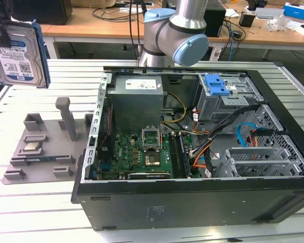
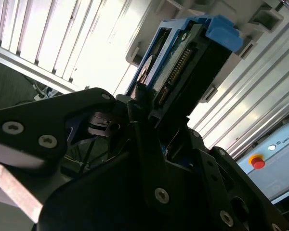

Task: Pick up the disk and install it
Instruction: 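Pick up the disk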

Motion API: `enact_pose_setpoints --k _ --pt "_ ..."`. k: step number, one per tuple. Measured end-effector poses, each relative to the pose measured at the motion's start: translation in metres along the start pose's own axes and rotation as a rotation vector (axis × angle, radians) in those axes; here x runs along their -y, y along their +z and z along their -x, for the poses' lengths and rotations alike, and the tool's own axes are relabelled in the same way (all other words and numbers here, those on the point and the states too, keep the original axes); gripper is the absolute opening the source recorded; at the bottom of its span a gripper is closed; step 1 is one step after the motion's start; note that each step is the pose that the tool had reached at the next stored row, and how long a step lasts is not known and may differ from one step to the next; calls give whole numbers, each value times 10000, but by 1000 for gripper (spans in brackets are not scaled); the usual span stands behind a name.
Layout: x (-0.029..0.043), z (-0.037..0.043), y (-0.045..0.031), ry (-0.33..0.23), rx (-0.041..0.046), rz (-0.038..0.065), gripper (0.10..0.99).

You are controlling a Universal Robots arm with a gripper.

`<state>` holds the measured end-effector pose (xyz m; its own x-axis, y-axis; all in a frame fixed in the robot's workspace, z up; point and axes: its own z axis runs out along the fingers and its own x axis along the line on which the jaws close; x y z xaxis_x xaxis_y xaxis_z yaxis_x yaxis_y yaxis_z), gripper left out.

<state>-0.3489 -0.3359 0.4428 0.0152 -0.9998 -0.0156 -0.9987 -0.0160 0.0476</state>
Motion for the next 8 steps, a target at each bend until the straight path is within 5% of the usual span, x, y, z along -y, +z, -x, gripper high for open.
enact_pose_setpoints --k 8 --pt "-2 2 -158 0 0 13 365"
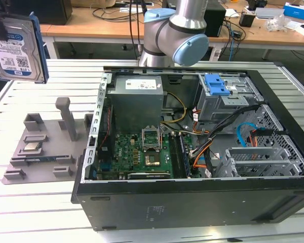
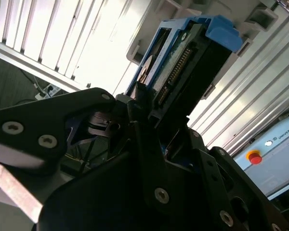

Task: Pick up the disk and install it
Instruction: 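Pick up the disk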

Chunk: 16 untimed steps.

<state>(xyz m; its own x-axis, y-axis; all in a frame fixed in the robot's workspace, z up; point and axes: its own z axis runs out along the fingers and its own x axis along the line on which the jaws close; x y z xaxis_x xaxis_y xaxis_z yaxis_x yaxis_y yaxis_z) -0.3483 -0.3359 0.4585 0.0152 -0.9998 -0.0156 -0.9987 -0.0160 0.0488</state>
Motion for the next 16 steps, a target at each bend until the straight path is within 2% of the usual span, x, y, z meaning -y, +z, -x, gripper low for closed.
enact_pose_setpoints --k 9,16 --pt "-3 2 -142 0 0 10 365" --pt "-10 5 -320 0 1 15 365"
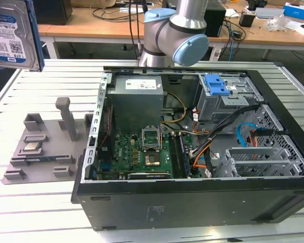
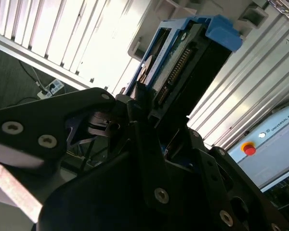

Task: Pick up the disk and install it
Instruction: 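Pick up the disk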

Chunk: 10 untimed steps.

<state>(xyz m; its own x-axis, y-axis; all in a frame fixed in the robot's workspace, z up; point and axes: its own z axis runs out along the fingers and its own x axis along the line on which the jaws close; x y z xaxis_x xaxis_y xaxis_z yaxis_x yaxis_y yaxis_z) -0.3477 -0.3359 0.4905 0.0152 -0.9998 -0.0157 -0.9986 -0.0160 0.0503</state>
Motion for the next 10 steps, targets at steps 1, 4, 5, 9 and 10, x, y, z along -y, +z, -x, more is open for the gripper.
enact_pose_setpoints --k 1,4,5,9,10 --pt "-1 0 -23 0 0 1 365" --pt "-4 2 -90 0 -1 2 365" --pt "-6 2 -126 0 -1 1 365" --pt "-13 4 -261 -1 -1 2 365" --pt "-13 4 -274 0 -1 1 365"
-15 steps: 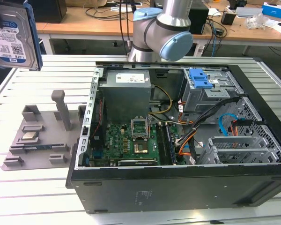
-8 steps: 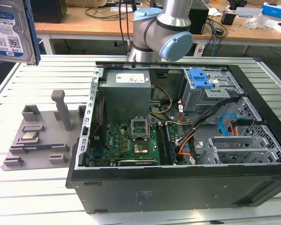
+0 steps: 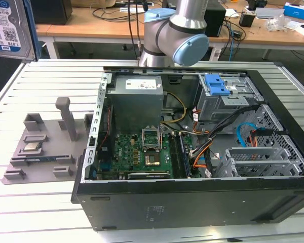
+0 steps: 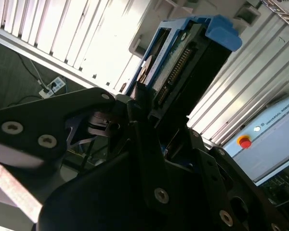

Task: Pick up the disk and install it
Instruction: 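Pick up the disk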

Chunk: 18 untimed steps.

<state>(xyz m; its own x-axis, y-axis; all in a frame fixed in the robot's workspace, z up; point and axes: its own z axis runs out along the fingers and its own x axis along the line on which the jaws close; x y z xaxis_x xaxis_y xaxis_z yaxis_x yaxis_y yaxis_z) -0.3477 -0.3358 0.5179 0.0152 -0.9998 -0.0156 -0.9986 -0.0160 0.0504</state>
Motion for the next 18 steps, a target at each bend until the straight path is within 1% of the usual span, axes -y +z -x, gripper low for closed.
enact_pose_setpoints --k 6,7,11,13,17,18 --pt "0 0 -9 0 0 0 365" --pt "8 -1 -9 -2 0 0 365" --pt "121 -2 -15 0 1 -1 365" --pt "223 -4 -20 -1 0 0 365" --pt "346 -5 -26 0 1 -1 365" --pt "393 -6 -28 0 1 -1 365"
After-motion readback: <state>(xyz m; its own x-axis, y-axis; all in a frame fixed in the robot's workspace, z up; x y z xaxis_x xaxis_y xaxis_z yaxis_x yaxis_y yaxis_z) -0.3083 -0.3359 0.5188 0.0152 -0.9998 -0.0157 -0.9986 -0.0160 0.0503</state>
